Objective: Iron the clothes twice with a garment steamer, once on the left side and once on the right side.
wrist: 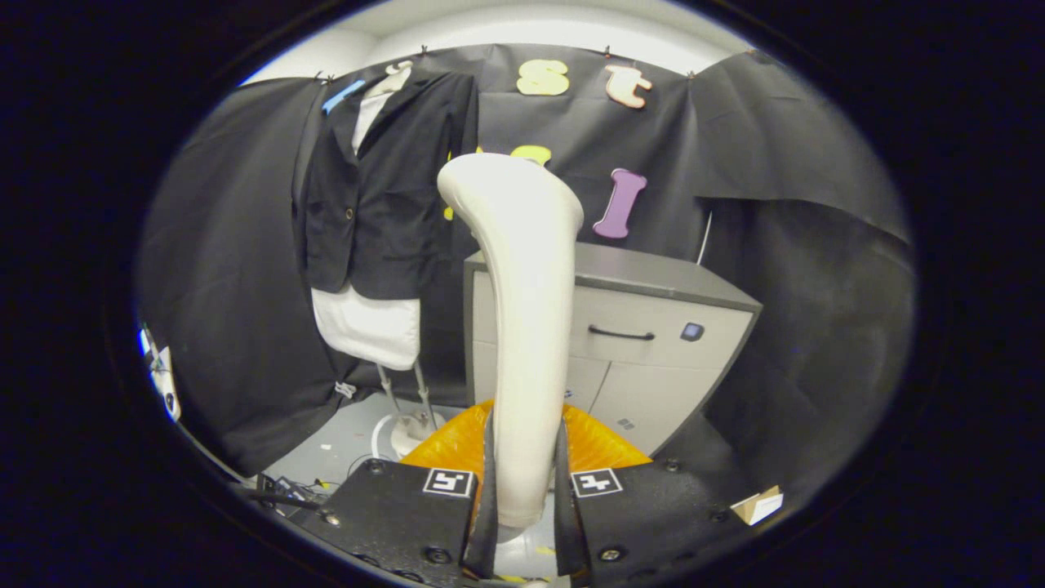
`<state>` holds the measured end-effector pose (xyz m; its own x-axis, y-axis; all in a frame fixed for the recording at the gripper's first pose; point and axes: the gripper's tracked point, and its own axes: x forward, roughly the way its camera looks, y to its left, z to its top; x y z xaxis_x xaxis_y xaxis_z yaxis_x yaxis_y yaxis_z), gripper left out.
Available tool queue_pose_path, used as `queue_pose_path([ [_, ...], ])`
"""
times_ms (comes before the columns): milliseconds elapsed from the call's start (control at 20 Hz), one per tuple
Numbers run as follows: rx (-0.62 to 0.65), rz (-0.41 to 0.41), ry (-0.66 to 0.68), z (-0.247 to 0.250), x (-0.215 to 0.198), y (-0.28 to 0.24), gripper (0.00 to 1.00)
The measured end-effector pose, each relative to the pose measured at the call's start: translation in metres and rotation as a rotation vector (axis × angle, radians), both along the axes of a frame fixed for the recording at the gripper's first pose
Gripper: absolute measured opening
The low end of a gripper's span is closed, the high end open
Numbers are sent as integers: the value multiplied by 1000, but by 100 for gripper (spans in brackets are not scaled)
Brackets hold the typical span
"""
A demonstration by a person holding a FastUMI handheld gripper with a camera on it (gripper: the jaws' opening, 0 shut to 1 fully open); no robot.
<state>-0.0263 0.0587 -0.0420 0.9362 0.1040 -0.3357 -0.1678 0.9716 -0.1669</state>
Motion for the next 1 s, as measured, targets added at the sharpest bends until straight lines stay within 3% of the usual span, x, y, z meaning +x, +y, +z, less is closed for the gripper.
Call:
queue_pose_path([
  [600,47,97,-36,2,-48,-91,31],
  [1000,53,6,-26,-9,-62,-107,31],
])
